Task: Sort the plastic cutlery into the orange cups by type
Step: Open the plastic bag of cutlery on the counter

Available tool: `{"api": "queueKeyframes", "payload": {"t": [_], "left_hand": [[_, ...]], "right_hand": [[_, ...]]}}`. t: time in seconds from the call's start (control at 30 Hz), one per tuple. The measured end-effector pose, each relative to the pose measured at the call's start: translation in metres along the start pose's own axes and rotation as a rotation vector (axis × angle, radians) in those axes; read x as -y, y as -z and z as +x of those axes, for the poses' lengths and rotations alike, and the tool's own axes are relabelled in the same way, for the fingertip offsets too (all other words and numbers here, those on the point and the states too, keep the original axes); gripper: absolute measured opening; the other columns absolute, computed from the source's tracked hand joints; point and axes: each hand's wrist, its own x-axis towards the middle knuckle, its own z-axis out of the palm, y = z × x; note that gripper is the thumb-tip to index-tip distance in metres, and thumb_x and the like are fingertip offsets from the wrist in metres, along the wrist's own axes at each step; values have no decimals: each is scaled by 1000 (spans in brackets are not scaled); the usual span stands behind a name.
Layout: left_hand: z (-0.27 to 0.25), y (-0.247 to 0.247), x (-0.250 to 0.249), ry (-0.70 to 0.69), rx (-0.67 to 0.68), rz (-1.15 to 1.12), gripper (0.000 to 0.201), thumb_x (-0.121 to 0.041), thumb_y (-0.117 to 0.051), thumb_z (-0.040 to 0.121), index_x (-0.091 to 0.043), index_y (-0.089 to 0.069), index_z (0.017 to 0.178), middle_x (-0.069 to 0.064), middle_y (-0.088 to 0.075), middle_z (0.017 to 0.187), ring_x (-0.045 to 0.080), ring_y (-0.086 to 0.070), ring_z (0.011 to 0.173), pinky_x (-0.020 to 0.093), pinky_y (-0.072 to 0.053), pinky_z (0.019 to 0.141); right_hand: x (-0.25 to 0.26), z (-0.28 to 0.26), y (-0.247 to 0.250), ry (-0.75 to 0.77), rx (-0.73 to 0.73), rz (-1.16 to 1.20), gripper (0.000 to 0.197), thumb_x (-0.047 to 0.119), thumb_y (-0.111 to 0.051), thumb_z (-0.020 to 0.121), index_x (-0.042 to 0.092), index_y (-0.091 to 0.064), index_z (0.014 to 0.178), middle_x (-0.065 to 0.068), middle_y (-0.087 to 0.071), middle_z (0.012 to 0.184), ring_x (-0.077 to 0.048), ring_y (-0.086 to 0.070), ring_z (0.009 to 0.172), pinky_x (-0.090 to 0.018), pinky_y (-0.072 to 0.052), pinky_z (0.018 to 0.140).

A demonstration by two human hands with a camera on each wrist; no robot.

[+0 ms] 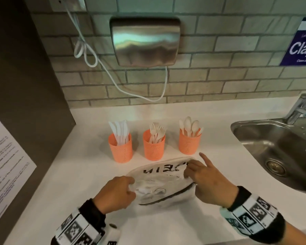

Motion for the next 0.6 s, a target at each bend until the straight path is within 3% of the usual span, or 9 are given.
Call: {"api": "queueKeyframes", "payload": {"t": [0.03, 0.07, 0.13, 0.2, 0.27, 0.33, 0.4, 0.53, 0.6], "left_hand": [[-4, 1, 2, 12, 22, 32, 46, -24, -46, 88, -19, -45, 134, -10, -55, 67, 8, -58, 77, 21, -46, 83], [-9, 2, 2, 22, 17, 82, 43, -30, -47, 89, -23, -48, 132, -10, -57, 72, 9, -59, 83, 21, -45, 81], [-15, 7, -2, 37, -111, 212, 35, -41, -45, 91, -30, -52, 124, -8, -62, 92, 11, -58, 97, 22, -38, 72], [-19, 15, -12, 3, -330, 266, 26, -41, -44, 92, -32, -57, 113, -9, -59, 95, 10, -57, 94, 21, -32, 66], [-17, 17, -23, -156, -460, 170, 22, -36, -44, 92, -28, -63, 102, -9, -55, 88, 9, -56, 81, 19, -33, 60], [-10, 9, -32, -313, -382, 118, 29, -34, -40, 89, -25, -65, 102, -8, -58, 97, 10, -57, 87, 20, -41, 70], [4, -13, -34, -364, -241, 242, 33, -25, -39, 89, -21, -62, 112, -5, -59, 114, 15, -56, 103, 27, -42, 85], [23, -34, -18, -141, -86, 498, 39, -17, -44, 88, -13, -52, 126, 7, -56, 131, 27, -52, 119, 32, -38, 97], [25, -34, -9, -87, -85, 460, 50, -25, -49, 86, -16, -43, 135, 4, -50, 138, 23, -47, 126, 30, -35, 102]], "right_hand": [[5, 0, -6, 17, 32, -7, 46, 17, -57, 65, 19, -55, 111, -2, -58, 109, -20, -44, 122, -40, 11, 114], [10, 1, -9, 34, 40, -14, 50, 27, -58, 65, 20, -54, 114, -1, -60, 108, -21, -47, 119, -39, 5, 113], [22, 5, -10, 67, 27, -35, 56, 42, -61, 51, 23, -59, 104, 4, -65, 87, -18, -61, 94, -38, -20, 106], [31, 9, -16, 138, 24, 19, 56, 37, -63, 54, 20, -59, 107, 2, -65, 84, -20, -61, 83, -35, -37, 99], [42, 12, -15, 192, 116, 81, 51, 20, -56, 69, 13, -51, 120, -9, -64, 95, -29, -56, 88, -35, -39, 93], [46, 10, -20, 192, 149, 99, 44, 9, -47, 75, 11, -51, 119, -15, -64, 95, -35, -56, 86, -35, -38, 84], [46, 4, -22, 157, 209, 156, 33, 6, -46, 71, 12, -60, 100, -15, -65, 81, -36, -59, 75, -32, -35, 67], [37, -10, -33, 101, 193, 143, 18, 11, -52, 70, 15, -63, 83, -8, -62, 73, -30, -59, 67, -26, -27, 58], [36, -15, -32, 53, 229, 88, 12, 19, -67, 53, 24, -62, 63, 2, -57, 58, -16, -56, 51, -18, -14, 45]]}}
